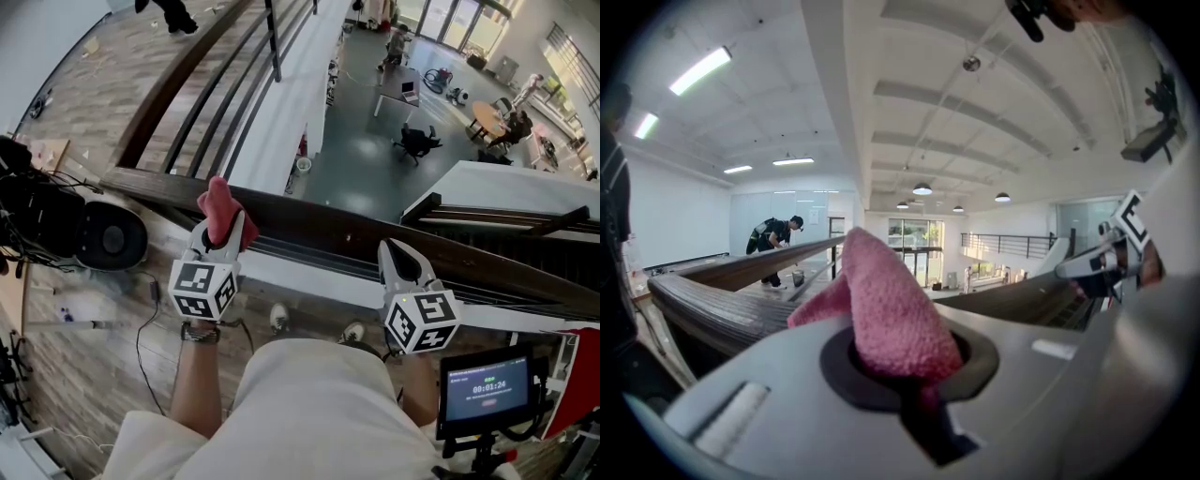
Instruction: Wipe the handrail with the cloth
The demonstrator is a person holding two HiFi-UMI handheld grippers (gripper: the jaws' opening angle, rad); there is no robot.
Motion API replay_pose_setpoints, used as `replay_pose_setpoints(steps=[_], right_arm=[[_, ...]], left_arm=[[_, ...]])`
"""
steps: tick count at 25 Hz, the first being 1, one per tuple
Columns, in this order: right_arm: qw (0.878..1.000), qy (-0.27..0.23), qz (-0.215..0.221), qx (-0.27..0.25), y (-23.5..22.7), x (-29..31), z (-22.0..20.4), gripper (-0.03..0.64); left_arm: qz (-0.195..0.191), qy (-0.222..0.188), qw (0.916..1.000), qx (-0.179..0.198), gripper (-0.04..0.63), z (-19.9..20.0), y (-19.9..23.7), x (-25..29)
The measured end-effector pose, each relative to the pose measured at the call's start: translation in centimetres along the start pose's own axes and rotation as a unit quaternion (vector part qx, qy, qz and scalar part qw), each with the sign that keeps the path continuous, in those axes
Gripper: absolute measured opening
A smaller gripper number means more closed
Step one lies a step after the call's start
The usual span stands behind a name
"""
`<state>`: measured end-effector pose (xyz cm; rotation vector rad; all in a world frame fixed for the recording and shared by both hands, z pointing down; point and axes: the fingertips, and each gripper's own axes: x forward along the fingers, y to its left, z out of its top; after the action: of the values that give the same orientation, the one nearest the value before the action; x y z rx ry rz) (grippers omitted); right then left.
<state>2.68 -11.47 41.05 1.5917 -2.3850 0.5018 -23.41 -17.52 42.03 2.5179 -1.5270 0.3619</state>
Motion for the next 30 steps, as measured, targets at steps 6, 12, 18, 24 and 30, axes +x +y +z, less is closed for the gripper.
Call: replay_pose_setpoints(steps=[6,12,18,24,30], right_arm=[[1.0,0.001,0.0,0.004,-0.4,-0.1,-0.3,0.003],[1.0,0.001,0.002,0.004,-0.1,-0.2,-0.4,0.003],[1.0,0.0,0.004,0.0,0.3,0.0,-0.2,0.003],[1.0,-0.001,0.003,0.0,0.3,-0.1,-0.2,0.003],[1.0,-0.001,0.003,0.003,0.2,-0.3,-0.7,0.003]], left_arm=[[-0.008,-0.005,0.9996,0.026,0.034,-0.6,-0.9,-0.4],[-0.008,-0.003,0.9992,0.038,0.034,-1.1,-1.3,-0.7],[-0.01,0.0,0.9992,0.038,0.034,-1.4,-1.1,-0.7],[-0.016,0.009,0.999,0.041,0.034,-2.0,-1.3,-0.6],[-0.036,0.038,0.9973,0.052,0.034,-3.5,-2.4,-0.2]])
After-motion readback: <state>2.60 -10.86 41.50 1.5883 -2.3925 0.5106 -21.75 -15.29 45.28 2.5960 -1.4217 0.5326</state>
